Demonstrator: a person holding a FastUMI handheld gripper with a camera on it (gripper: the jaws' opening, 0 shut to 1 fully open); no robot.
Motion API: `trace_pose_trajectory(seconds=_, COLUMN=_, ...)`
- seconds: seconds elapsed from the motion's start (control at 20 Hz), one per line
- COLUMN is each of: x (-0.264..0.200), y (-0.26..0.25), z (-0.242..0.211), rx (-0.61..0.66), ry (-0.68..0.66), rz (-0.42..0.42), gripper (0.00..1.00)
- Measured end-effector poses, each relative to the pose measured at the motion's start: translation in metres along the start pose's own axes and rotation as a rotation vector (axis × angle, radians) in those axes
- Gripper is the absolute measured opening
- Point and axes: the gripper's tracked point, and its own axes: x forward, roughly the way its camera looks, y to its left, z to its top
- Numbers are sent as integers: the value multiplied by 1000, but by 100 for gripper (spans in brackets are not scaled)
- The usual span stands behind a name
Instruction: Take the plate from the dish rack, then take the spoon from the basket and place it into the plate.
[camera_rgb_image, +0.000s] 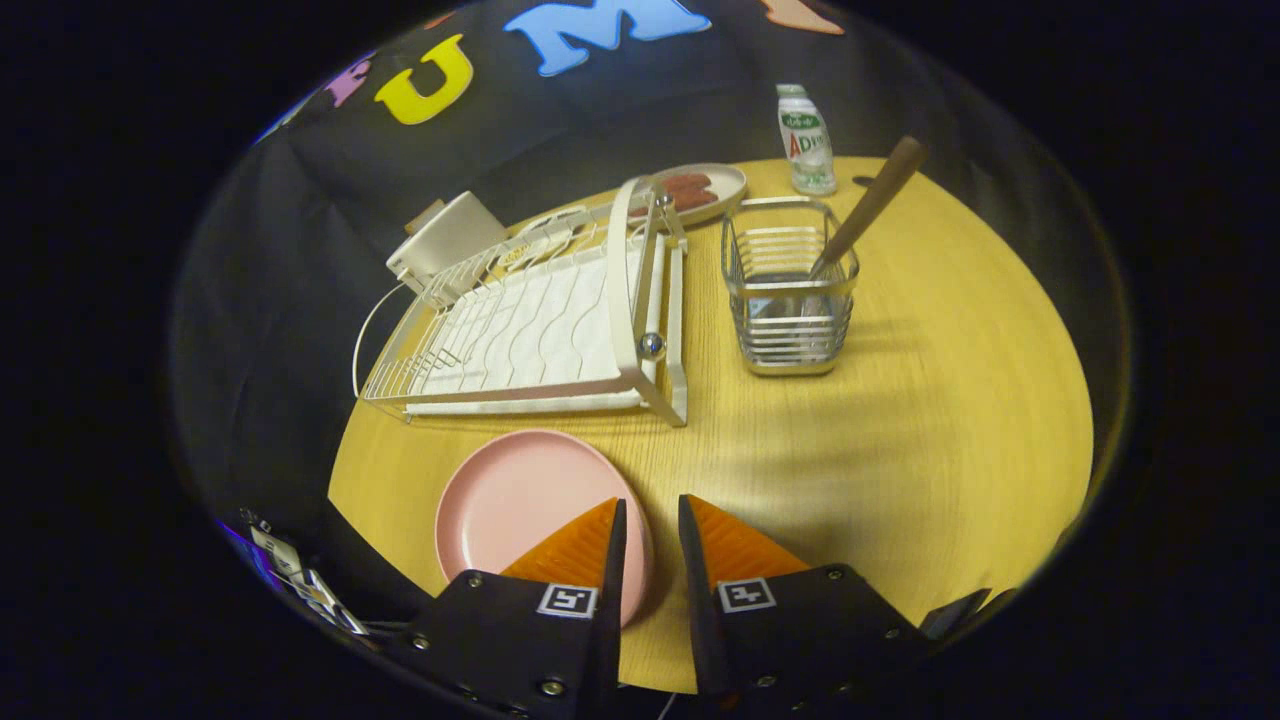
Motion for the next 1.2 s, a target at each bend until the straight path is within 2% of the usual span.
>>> trace_pose_trajectory(seconds=0.15, x=-31, y=-11, z=35, rx=-97, ry=-175, rz=-62, gripper=30)
trace_pose_trajectory(seconds=0.3, x=-58, y=-21, z=57, rx=-124, ry=-313, rz=-118, gripper=30)
trace_pose_trajectory(seconds=0.4, x=-76, y=-23, z=69, rx=-140, ry=-392, rz=-119, gripper=30)
trace_pose_trajectory(seconds=0.75, x=-113, y=-61, z=100, rx=-107, ry=-573, rz=-176, gripper=30)
trace_pose_trajectory(seconds=1.0, x=-95, y=-98, z=132, rx=-78, ry=-612, rz=-189, gripper=30)
trace_pose_trajectory(seconds=1.05, x=-89, y=-103, z=137, rx=-69, ry=-611, rz=-188, gripper=32)
trace_pose_trajectory(seconds=1.1, x=-82, y=-107, z=140, rx=-62, ry=-607, rz=-186, gripper=40)
trace_pose_trajectory(seconds=1.2, x=-63, y=-114, z=148, rx=-40, ry=-599, rz=-163, gripper=42)
